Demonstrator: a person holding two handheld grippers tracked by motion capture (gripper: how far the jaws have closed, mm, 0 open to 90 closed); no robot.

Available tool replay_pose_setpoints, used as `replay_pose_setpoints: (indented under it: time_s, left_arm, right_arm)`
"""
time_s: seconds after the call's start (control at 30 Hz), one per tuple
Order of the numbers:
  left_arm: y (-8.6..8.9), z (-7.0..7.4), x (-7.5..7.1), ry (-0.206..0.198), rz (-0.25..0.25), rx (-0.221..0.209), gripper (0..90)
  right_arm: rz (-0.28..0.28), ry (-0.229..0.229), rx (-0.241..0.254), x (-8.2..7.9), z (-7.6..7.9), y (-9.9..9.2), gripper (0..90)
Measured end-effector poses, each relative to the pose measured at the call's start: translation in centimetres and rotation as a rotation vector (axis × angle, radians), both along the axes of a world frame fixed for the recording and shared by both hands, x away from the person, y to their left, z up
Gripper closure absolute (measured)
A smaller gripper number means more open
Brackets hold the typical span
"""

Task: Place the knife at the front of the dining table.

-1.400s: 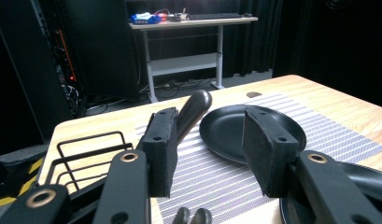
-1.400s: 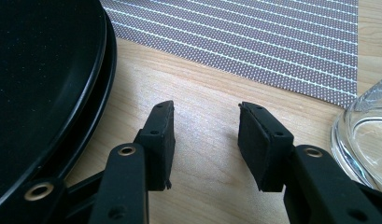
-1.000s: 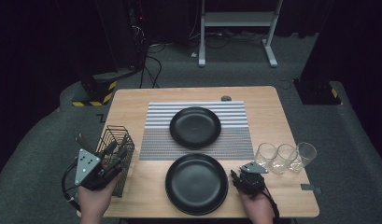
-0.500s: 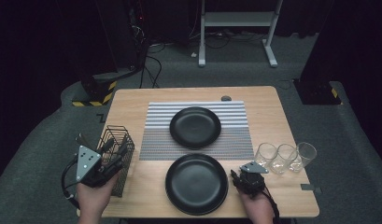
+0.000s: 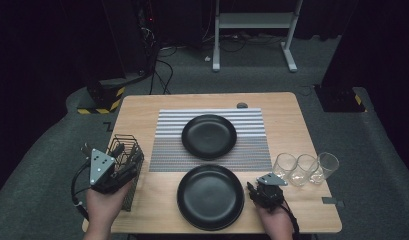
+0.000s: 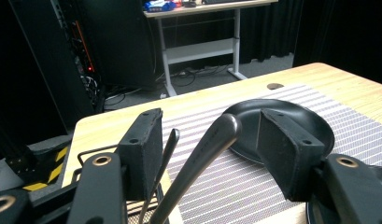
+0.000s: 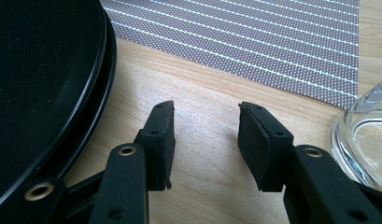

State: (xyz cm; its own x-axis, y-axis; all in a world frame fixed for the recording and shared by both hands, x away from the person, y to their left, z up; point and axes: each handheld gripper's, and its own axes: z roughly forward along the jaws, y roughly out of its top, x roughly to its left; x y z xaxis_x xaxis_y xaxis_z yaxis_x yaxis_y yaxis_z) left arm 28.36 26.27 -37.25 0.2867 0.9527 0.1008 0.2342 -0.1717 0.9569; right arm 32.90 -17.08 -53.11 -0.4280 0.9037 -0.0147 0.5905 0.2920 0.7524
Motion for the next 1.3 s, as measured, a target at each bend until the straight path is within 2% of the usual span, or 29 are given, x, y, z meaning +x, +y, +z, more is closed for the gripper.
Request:
replay_pose_setpoints:
  time_s: [0.4, 0.57, 0.67, 0.9, 1.1, 1.3]
  left_arm:
    - [0.2, 0.1, 1.2, 0.024, -0.016, -0.009, 41.8]
    - [0.3, -0.2, 1.6, 0.04, -0.012, -0.011, 45.3]
    - [0.0, -0.4, 1.7, 0.042, -0.014, 0.012, 47.4]
    - [-0.3, -0.5, 2.0, 0.059, -0.023, 0.023, 56.7]
    - [-0.6, -0.7, 1.8, 0.045, -0.032, 0.044, 66.0]
    - [-0.8, -0.8, 1.7, 0.036, -0.028, 0.068, 68.0]
  right_arm:
    - [0.001, 0.0, 0.0, 0.0, 0.0, 0.0, 55.8]
    - [0.001, 0.0, 0.0, 0.0, 0.0, 0.0, 55.8]
    - [0.001, 0.0, 0.0, 0.0, 0.0, 0.0, 55.8]
    - [0.002, 0.0, 0.0, 0.0, 0.0, 0.0, 55.8]
    - [0.004, 0.0, 0.0, 0.0, 0.0, 0.0, 55.8]
    - [0.003, 0.001, 0.001, 0.0, 0.0, 0.0, 55.8]
